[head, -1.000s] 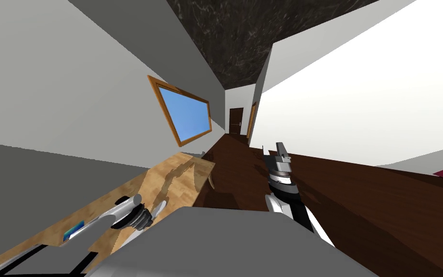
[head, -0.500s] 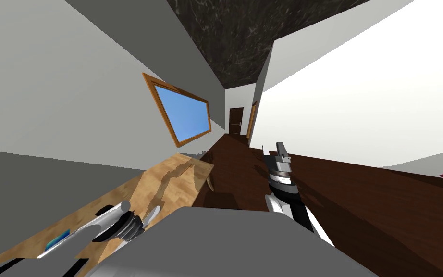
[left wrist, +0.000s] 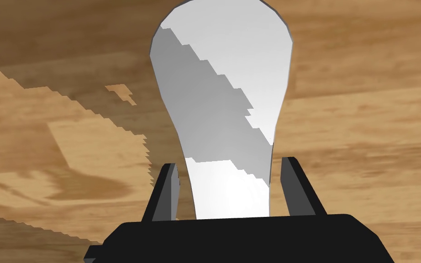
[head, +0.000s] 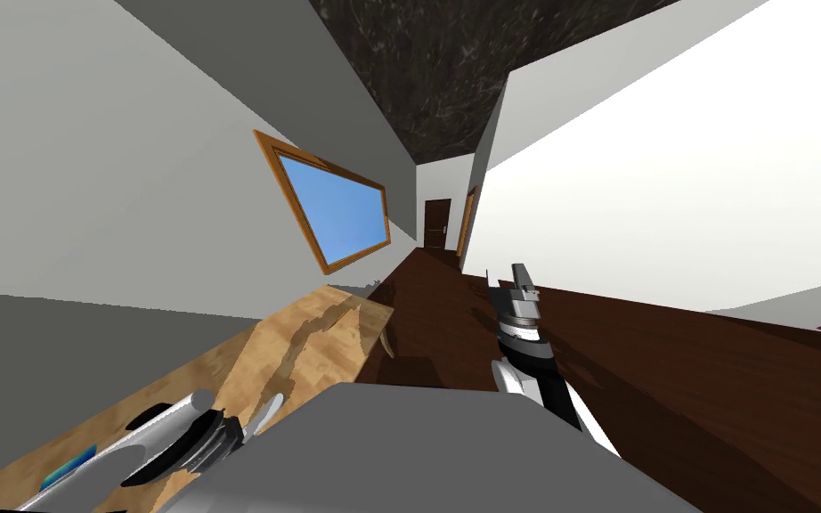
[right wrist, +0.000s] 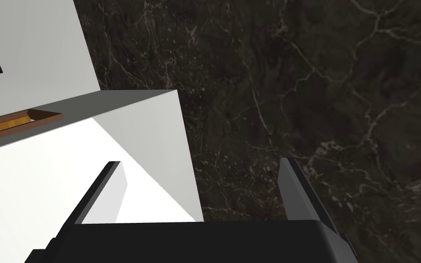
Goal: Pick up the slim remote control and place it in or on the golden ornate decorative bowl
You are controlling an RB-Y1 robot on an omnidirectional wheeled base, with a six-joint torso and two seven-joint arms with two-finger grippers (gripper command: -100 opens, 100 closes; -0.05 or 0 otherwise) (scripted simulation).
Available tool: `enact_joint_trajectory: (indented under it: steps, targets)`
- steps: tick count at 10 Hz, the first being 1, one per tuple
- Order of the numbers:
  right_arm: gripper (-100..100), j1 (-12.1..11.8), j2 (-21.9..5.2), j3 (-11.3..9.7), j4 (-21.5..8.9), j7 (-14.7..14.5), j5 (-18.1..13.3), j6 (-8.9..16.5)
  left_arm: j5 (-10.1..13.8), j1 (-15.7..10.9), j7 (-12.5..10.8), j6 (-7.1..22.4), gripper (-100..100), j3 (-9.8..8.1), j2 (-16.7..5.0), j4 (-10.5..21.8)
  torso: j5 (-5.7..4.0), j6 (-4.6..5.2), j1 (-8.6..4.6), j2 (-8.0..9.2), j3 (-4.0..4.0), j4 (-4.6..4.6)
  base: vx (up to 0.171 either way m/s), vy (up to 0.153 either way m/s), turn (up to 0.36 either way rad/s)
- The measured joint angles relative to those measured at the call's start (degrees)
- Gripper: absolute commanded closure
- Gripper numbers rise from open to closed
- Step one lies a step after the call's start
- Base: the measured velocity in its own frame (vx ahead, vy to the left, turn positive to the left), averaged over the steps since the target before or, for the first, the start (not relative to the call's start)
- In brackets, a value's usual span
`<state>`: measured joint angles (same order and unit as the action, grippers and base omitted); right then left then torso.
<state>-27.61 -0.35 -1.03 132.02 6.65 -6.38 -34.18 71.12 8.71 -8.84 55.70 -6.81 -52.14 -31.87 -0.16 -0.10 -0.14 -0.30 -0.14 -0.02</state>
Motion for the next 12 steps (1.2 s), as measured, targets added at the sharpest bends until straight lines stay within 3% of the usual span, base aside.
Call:
enact_joint_trajectory:
  steps: [1,2,3,4,5,6,9,12]
  targets:
    - [0,0.0,0.0,0.0,0.0,0.0,0.0,0.0,0.2,0.7,0.8,0.1,100,-0.67,-0.2,0.0,0.0,0.03,-0.01,0.02,0.01,0.01,0.072,-0.045,-0.014]
    - [0,0.0,0.0,0.0,0.0,0.0,0.0,0.0,0.9,0.7,3.1,-0.1,100,-1.9,-0.2,2.3,-0.01,-0.01,-0.05,-0.01,0.0,0.0,0.035,-0.022,0.012]
    - [0,0.0,0.0,0.0,0.0,0.0,0.0,0.0,1.0,0.7,3.8,-0.2,0,-2.08,-0.2,2.7,0.0,0.04,0.0,0.07,0.04,0.02,0.005,-0.004,0.0]
    - [0,0.0,0.0,0.0,0.0,0.0,0.0,0.0,1.0,0.7,3.7,-0.2,100,-2.06,-0.2,2.6,0.01,0.04,0.06,0.16,0.09,0.04,-0.03,-0.066,0.017]
    - [0,0.0,0.0,0.0,0.0,0.0,0.0,0.0,1.1,-0.3,4.3,-0.2,100,-2.16,-1.0,3.8,-0.08,0.02,-0.13,0.29,0.16,0.07,-0.04,-0.151,0.025]
    - [0,0.0,0.0,0.0,0.0,0.0,0.0,0.0,1.6,-2.0,6.6,-0.2,100,-2.65,-2.4,7.0,-0.18,-0.03,-0.47,0.37,0.21,0.09,-0.024,-0.107,0.017]
    - [0,0.0,0.0,0.0,0.0,0.0,0.0,0.0,1.2,1.3,3.0,0.5,100,-2.9,-4.0,1.0,-0.21,0.01,-0.25,0.38,0.23,0.12,-0.037,-0.06,0.022]
    - [0,0.0,0.0,0.0,0.0,0.0,0.0,0.0,1.6,1.4,2.6,1.3,100,-3.54,-6.7,-0.2,-0.22,-0.02,-0.43,0.47,0.28,0.12,-0.038,-0.071,0.015]
